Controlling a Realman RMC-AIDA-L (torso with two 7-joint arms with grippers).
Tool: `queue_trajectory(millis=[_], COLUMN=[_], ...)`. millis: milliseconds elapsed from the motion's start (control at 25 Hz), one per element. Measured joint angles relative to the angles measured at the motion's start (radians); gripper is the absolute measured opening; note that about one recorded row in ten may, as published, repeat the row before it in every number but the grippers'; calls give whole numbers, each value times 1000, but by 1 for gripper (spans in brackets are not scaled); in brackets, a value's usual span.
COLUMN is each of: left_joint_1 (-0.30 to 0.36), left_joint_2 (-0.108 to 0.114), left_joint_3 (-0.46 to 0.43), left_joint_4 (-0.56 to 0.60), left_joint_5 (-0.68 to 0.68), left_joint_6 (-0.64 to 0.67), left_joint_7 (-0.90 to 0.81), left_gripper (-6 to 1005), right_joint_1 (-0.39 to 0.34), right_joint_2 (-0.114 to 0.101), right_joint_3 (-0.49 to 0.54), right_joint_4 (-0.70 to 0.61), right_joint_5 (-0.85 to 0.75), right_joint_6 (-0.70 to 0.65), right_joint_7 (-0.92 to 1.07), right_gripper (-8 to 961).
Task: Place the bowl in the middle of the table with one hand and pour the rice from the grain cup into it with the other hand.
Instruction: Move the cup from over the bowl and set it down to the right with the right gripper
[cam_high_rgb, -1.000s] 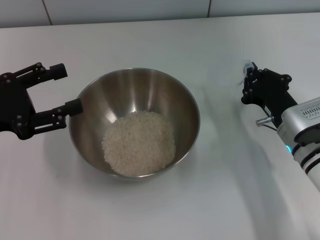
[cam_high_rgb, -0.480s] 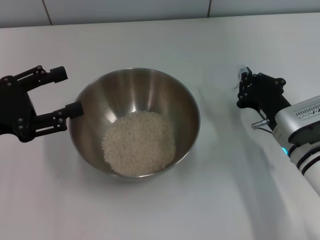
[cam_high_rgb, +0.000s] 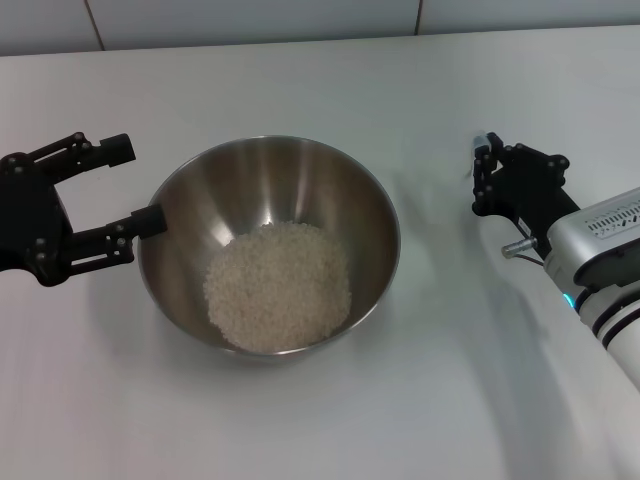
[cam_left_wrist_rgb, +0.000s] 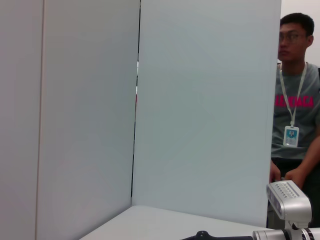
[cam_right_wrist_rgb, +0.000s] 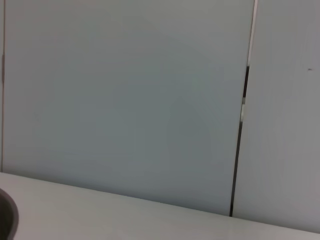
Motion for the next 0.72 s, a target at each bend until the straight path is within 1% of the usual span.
queue_trajectory(millis=[160, 400, 600, 720], left_joint_1=[-2, -4, -6, -6], left_joint_2=[0, 0, 0, 0], left_joint_3=[0, 2, 3, 3], left_joint_4=[0, 0, 0, 0], left_joint_5=[2, 3, 3, 2], left_joint_6=[0, -3, -4, -4], left_joint_7=[0, 0, 0, 0], left_gripper=[812, 813, 812, 812], right_joint_1=[0, -1, -4, -6], right_joint_2=[0, 1, 0, 0], right_joint_3=[6, 1, 1, 1], right_joint_4=[-2, -3, -9, -10], right_joint_5=[5, 6, 3, 2], right_joint_6=[0, 0, -6, -7], right_joint_7=[7, 8, 8, 8], right_gripper=[21, 211, 445, 562])
